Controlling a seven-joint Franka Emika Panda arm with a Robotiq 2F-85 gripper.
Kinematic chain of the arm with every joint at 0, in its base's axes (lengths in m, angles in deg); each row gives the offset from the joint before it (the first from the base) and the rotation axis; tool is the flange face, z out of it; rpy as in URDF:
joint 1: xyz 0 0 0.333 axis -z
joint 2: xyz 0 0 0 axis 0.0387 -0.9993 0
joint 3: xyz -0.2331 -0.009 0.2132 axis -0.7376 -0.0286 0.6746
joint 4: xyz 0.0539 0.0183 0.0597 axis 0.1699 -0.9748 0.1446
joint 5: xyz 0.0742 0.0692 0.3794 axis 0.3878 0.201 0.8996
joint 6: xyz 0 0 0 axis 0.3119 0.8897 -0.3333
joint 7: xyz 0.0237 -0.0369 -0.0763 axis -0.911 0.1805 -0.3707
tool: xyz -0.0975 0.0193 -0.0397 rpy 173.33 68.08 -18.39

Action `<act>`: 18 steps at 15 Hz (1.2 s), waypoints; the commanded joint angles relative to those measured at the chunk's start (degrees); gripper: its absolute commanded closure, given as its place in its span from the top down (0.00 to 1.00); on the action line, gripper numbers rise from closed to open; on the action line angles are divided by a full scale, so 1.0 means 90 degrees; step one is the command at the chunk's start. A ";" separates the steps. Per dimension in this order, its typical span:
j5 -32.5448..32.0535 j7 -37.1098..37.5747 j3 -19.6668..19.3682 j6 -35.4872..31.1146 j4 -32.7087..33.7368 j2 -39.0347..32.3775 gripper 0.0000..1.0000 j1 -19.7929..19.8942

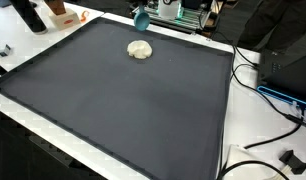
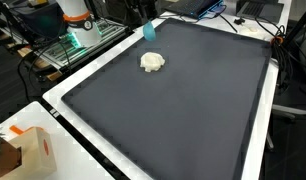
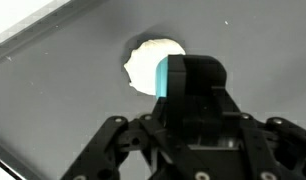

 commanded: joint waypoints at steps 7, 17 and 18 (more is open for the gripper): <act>-0.0648 0.0149 0.0377 0.1079 0.0324 0.0536 0.25 -0.0005; -0.0642 0.0004 0.0367 0.1045 0.0467 0.0416 0.50 -0.0067; -0.0642 0.0004 0.0367 0.1045 0.0467 0.0416 0.50 -0.0067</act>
